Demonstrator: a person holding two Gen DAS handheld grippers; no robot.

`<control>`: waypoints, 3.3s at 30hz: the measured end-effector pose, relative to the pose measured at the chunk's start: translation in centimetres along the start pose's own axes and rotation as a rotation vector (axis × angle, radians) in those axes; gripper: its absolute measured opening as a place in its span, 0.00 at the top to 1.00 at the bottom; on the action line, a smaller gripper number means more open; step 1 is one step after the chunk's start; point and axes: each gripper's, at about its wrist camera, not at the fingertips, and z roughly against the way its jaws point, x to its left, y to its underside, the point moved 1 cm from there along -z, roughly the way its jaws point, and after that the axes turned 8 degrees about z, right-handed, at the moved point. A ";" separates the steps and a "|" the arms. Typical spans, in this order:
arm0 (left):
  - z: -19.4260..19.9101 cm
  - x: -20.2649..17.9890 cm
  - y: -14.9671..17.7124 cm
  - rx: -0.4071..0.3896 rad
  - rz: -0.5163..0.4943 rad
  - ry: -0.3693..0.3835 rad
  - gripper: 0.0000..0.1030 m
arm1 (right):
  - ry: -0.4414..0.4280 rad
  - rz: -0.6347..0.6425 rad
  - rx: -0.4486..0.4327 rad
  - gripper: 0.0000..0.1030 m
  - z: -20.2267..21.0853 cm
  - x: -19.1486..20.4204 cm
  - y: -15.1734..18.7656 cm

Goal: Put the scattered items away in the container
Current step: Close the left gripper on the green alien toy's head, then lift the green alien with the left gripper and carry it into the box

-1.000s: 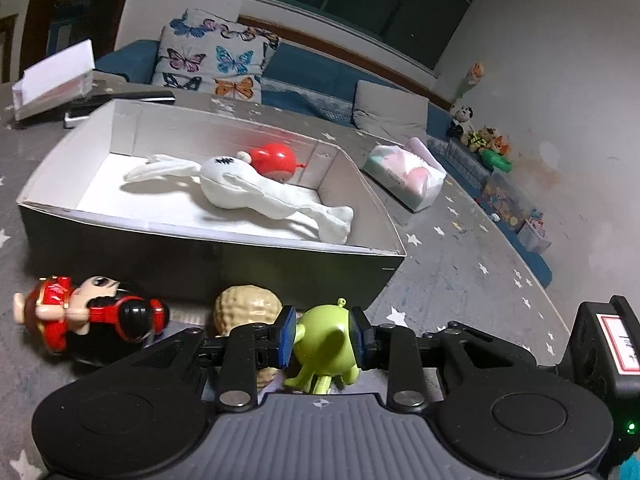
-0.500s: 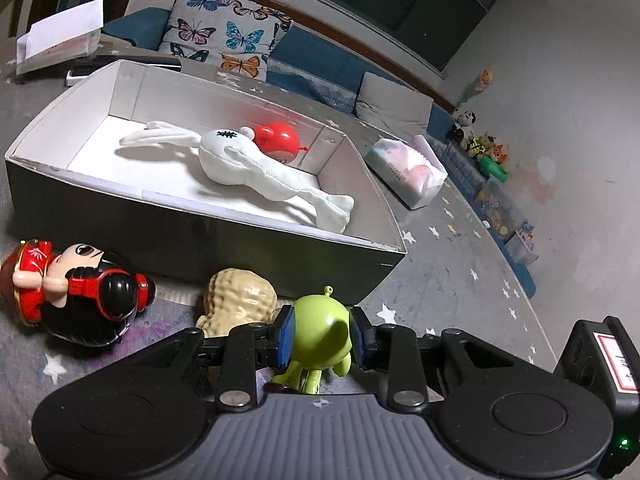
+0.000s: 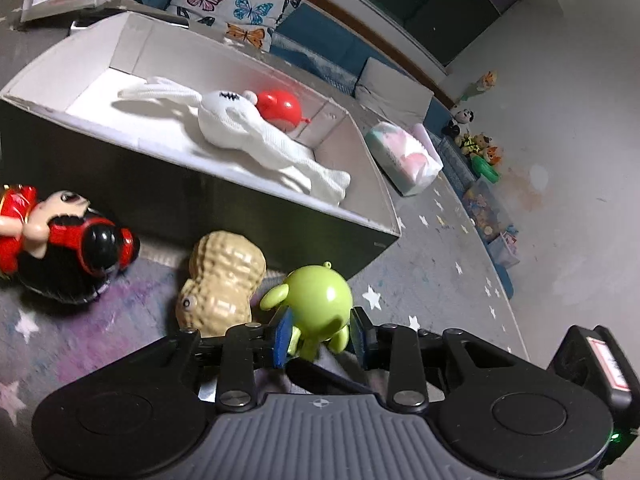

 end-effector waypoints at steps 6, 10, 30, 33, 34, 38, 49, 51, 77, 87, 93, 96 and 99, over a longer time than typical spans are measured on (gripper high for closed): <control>0.1 -1.0 0.2 -0.025 -0.072 -0.026 0.68 | 0.004 -0.003 0.009 0.62 0.4 -0.4 0.2; 0.5 -1.3 0.0 -0.049 -0.101 -0.038 0.68 | -0.017 -0.034 -0.002 0.56 0.4 -0.9 0.0; -0.9 -0.8 -1.4 -0.022 -0.061 -0.022 0.65 | -0.045 -0.146 -0.027 0.54 -0.4 -2.4 -0.4; -1.0 -0.7 -1.5 -0.016 -0.047 -0.022 0.63 | -0.040 -0.144 -0.025 0.55 -0.6 -2.4 -0.5; -1.0 -0.7 -1.5 -0.016 -0.040 -0.023 0.63 | -0.037 -0.143 -0.025 0.55 -0.6 -2.4 -0.5; -0.5 -0.7 -1.2 -0.014 -0.026 -0.008 0.65 | -0.020 -0.122 -0.027 0.56 -0.2 -1.8 -0.6; 3.2 -3.7 -3.5 -0.160 -0.064 0.088 0.65 | 0.048 -0.017 -0.135 0.56 3.2 -1.2 -5.0; 3.1 -3.9 -4.8 -0.182 -0.062 0.092 0.65 | 0.060 0.006 -0.147 0.56 2.8 -1.5 -6.4; -4.6 0.4 -10.7 -0.131 0.052 0.078 0.65 | 0.139 0.094 0.027 0.54 -6.5 -4.9 -10.2; -4.8 0.6 -9.8 -0.107 0.056 0.080 0.65 | 0.134 0.085 0.015 0.54 -5.7 -4.8 -9.9; -4.8 0.5 -9.6 -0.102 0.054 0.071 0.65 | 0.132 0.076 0.005 0.54 -5.1 -4.5 -9.7; -4.4 0.2 -9.4 -0.102 0.043 0.076 0.65 | 0.128 0.065 -0.004 0.52 -4.7 -4.5 -9.6; -4.2 0.1 -9.4 -0.106 0.042 0.073 0.65 | 0.124 0.058 -0.014 0.50 -4.3 -4.4 -9.5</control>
